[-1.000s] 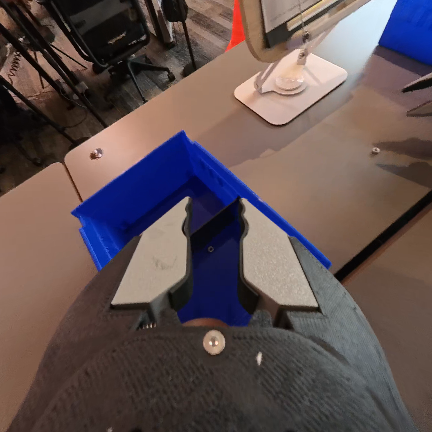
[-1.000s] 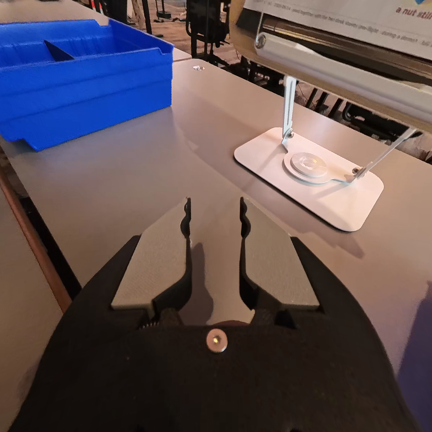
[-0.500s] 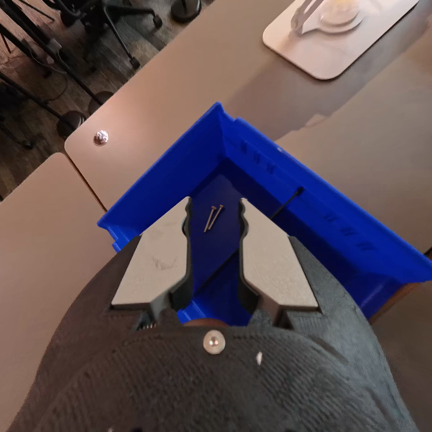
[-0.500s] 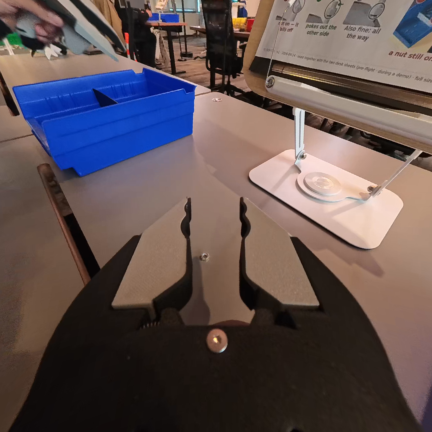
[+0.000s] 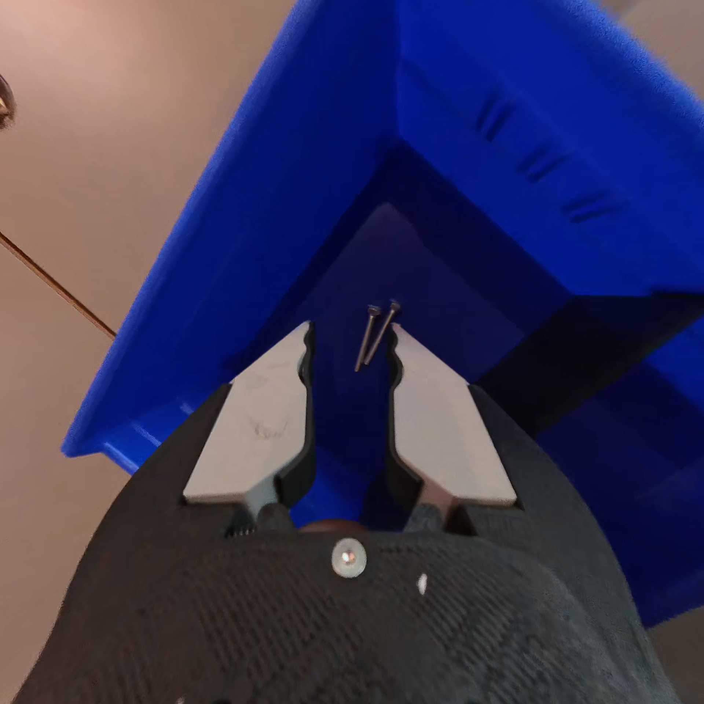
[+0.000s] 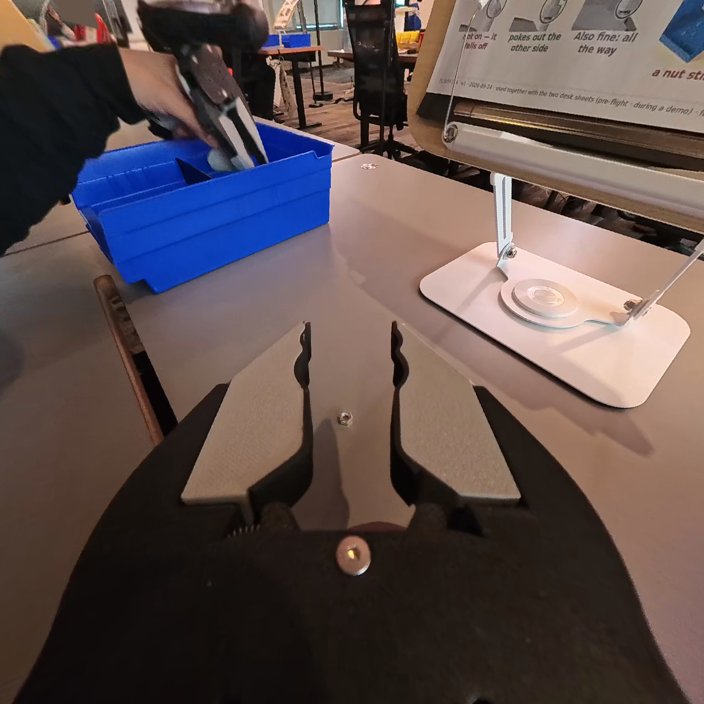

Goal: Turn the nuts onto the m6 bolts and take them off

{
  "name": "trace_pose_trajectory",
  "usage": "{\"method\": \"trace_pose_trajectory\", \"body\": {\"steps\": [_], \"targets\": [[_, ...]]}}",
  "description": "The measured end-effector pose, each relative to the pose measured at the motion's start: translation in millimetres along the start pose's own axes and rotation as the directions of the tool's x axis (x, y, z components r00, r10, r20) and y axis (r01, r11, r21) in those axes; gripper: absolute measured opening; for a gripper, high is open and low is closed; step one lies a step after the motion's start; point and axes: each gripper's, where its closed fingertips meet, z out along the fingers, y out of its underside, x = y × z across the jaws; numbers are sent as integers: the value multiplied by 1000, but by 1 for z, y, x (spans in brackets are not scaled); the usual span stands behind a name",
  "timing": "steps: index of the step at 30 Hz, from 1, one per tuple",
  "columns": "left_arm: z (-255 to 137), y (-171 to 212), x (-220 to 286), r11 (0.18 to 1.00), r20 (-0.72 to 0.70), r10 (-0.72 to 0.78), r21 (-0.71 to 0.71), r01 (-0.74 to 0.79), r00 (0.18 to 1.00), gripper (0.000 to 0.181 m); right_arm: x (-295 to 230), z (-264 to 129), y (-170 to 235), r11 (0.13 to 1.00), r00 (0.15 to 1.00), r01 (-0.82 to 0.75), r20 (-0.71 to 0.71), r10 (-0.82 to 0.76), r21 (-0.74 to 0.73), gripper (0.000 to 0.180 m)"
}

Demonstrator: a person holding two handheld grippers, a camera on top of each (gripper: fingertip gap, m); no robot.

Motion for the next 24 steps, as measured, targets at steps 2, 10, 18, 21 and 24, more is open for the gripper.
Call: {"method": "trace_pose_trajectory", "body": {"steps": [2,10,18,21,24], "targets": [[10,10,-4,998,11,-2,-63,3,1000,35,-2,0,-1,1000,1000,7,1,-7,1,39],[27,23,-5,988,13,9,-152,-7,1000,25,-8,-3,-8,999,999,40,-5,-40,19,39],[32,24,9,989,-93,-20,-145,7,996,4,-11,-5,-12,998,999,51,-6,-51,32,38],[33,20,10,991,-113,-32,-135,16,993,3,-13,-5,-13,998,998,59,-5,-59,36,38],[35,13,8,994,-102,-36,-103,25,994,3,-14,-6,-15,997,997,71,-8,-71,42,38]]}}
